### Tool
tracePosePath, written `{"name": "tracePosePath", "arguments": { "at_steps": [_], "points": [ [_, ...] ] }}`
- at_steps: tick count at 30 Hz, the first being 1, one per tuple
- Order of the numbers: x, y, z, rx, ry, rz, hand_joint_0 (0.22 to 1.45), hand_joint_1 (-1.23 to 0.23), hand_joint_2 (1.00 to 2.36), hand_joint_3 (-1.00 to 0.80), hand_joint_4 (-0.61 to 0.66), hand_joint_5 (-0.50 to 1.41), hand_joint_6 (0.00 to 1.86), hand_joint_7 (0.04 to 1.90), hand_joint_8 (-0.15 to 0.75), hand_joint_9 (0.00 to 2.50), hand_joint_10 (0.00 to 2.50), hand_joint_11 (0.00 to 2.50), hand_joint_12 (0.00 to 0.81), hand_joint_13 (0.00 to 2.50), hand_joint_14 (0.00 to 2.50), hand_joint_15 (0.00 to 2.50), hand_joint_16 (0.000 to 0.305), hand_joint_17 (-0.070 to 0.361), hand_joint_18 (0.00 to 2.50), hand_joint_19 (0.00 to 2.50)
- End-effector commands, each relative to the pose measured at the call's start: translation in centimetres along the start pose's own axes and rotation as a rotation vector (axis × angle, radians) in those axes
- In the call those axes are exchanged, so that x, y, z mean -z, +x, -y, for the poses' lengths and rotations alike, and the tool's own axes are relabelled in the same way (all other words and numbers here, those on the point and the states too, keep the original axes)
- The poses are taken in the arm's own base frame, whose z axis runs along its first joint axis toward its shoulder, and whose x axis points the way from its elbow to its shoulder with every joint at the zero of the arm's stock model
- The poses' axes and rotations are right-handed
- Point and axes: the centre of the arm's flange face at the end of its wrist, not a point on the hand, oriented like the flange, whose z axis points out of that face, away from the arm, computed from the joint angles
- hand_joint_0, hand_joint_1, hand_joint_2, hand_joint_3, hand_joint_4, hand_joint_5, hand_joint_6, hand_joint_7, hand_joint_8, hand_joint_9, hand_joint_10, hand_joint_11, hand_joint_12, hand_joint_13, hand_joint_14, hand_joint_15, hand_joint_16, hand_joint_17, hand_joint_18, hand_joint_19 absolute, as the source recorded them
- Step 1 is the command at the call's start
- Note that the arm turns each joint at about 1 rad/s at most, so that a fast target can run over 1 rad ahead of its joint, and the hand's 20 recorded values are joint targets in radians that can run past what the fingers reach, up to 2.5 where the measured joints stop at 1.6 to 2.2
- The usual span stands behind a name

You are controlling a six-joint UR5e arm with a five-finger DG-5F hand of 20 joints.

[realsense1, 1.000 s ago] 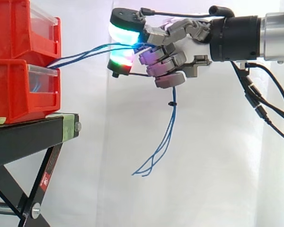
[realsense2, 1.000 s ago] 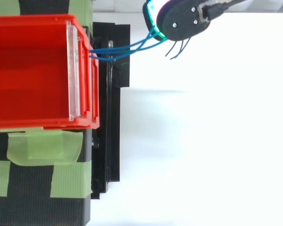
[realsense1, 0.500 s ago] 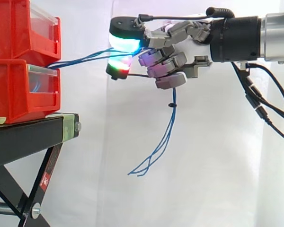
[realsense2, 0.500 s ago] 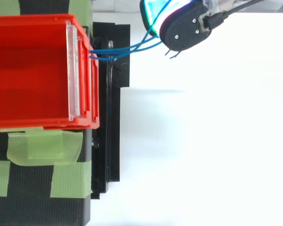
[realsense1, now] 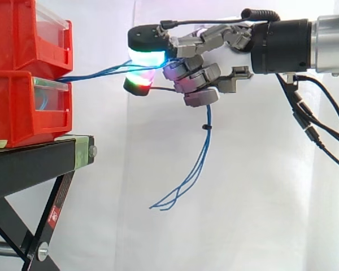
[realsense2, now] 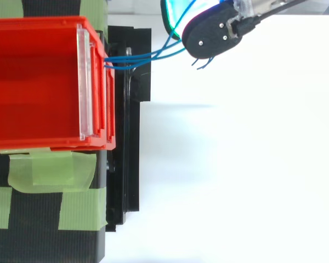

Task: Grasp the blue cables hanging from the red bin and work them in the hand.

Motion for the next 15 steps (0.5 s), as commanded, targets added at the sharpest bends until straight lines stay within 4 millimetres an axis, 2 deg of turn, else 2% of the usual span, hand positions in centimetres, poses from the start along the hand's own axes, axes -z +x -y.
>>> {"name": "tracePosePath", "arguments": {
  "at_steps": [1, 3, 4, 8, 10, 12, 13, 14, 15],
  "points": [
    [0.0, -0.01, -0.03, 0.0, -0.001, 0.0, 0.95, -0.8, 1.02, -0.1, 0.27, 0.13, 0.57, 1.18, 0.398, 0.69, 2.5, 2.5, 0.46, 1.07, 2.48, 1.34, 0.062, 0.139, 1.49, 1.33],
    [0.0, 0.0, -0.03, -0.002, -0.002, -0.001, 0.95, -0.8, 1.02, -0.02, 0.28, 0.1, 0.62, 1.15, 0.4, 0.66, 2.5, 2.5, 0.471, 1.06, 2.5, 1.33, 0.064, 0.144, 1.49, 1.31],
    [-0.02, 0.07, 0.04, -0.001, -0.001, -0.004, 0.94, -0.8, 1.01, -0.06, 0.28, 0.09, 0.63, 1.14, 0.401, 0.64, 2.5, 2.5, 0.482, 1.05, 2.5, 1.33, 0.065, 0.146, 1.49, 1.32],
    [0.0, 0.04, -0.05, -0.002, -0.003, -0.005, 0.89, -0.8, 1.02, -0.43, 0.25, 0.04, 0.57, 1.18, 0.397, 0.53, 2.5, 2.5, 0.462, 0.95, 2.47, 1.36, 0.059, 0.132, 1.37, 1.34],
    [0.0, 0.04, -0.05, -0.002, -0.003, -0.005, 0.89, -0.8, 1.02, -0.48, 0.25, 0.02, 0.57, 1.17, 0.398, 0.49, 2.5, 2.5, 0.464, 0.93, 2.47, 1.35, 0.06, 0.135, 1.34, 1.33],
    [0.0, -0.05, -0.01, -0.002, -0.003, -0.004, 0.92, -0.83, 1.02, -0.44, 0.25, 0.0, 0.59, 1.17, 0.397, 0.47, 2.5, 2.5, 0.462, 0.92, 2.47, 1.34, 0.06, 0.135, 1.32, 1.31],
    [0.0, -0.05, -0.01, -0.002, -0.003, -0.004, 0.92, -0.82, 1.02, -0.31, 0.24, -0.01, 0.59, 1.16, 0.397, 0.45, 2.5, 2.5, 0.461, 0.91, 2.47, 1.34, 0.06, 0.135, 1.31, 1.3],
    [0.0, -0.05, -0.01, -0.002, -0.003, -0.004, 0.94, -0.82, 1.02, -0.09, 0.26, -0.02, 0.63, 1.13, 0.405, 0.44, 2.5, 2.49, 0.474, 0.91, 2.49, 1.31, 0.064, 0.143, 1.33, 1.28],
    [0.0, -0.05, -0.01, -0.002, -0.003, -0.004, 0.94, -0.82, 1.02, -0.04, 0.26, -0.02, 0.64, 1.12, 0.407, 0.44, 2.5, 2.48, 0.477, 0.91, 2.5, 1.3, 0.065, 0.146, 1.34, 1.27]
  ]
}}
